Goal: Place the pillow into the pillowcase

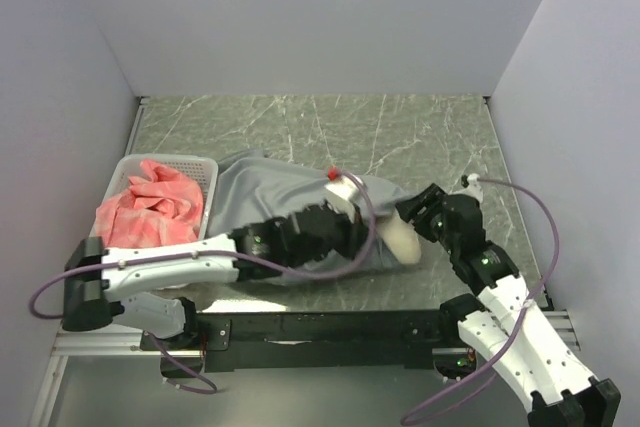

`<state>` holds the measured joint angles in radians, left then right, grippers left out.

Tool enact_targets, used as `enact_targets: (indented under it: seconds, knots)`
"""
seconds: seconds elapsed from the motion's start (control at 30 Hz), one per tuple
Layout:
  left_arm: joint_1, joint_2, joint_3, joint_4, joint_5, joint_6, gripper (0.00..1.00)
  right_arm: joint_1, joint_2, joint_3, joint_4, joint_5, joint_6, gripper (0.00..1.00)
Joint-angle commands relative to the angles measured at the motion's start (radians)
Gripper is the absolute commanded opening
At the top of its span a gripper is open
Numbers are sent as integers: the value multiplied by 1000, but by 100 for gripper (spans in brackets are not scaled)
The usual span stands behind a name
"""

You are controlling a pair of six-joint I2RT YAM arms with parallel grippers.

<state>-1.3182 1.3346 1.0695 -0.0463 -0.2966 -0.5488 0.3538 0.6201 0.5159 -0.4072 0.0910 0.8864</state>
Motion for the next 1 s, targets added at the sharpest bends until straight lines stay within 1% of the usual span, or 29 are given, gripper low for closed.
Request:
enact_targets:
  seconds: [0.0,0.03,0.1,0.13,0.2,0.27,0.3,0.33,0.37,0.4,0.47,0.5,0.53,0.57,0.6,0.63,0.67,0.77,0.8,0.87,0.97]
  knots:
    - [156,-127,96,-73,-136,-129,1,5,64,165,-42,-36,-125,74]
    - [181,-138,105,-81,-131,-140,1,5,79,215,-50,-43,-130,77]
    - [241,-153,136,-99,-128,-166,1,7,89,262,-79,-31,-130,79]
    - [253,-153,147,-105,-127,-166,1,4,90,300,-91,-17,-130,81]
    - [284,-144,188,-121,-127,-161,1,2,93,334,-136,62,-126,84]
    - [300,-135,234,-144,-122,-151,1,-39,101,372,-169,130,-124,88]
    - [309,-134,245,-148,-122,-146,1,-67,104,377,-171,122,-133,88]
    - [312,-133,256,-155,-124,-142,1,-113,113,372,-162,93,-141,87]
    - [316,-138,276,-168,-127,-140,1,-218,122,365,-122,45,-151,86]
    - [324,-141,279,-170,-127,-140,1,-283,135,345,-101,-87,-165,85]
    - [329,-159,290,-174,-124,-132,1,-395,191,328,-27,-202,-170,77]
    - [332,-163,294,-179,-124,-132,1,-413,217,310,7,-252,-175,73]
    - [332,-166,299,-184,-122,-131,1,-423,269,303,43,-358,-179,66]
    - [333,-169,314,-193,-124,-125,1,-429,294,297,112,-394,-179,64]
    - [336,-169,322,-211,-125,-123,1,-431,341,283,146,-419,-181,63]
    - [336,-173,329,-219,-131,-122,1,-431,363,270,197,-483,-181,63]
    - [336,-181,331,-222,-128,-120,1,-431,383,257,285,-500,-166,63]
    - [339,-202,339,-237,-131,-119,1,-431,472,254,365,-508,-150,61]
    - [340,-207,339,-245,-131,-117,1,-431,522,259,375,-514,-144,60]
    - [339,-218,349,-257,-136,-114,1,-429,567,265,404,-534,-127,58]
    - [338,-227,359,-276,-134,-111,1,-426,630,250,513,-579,-81,57]
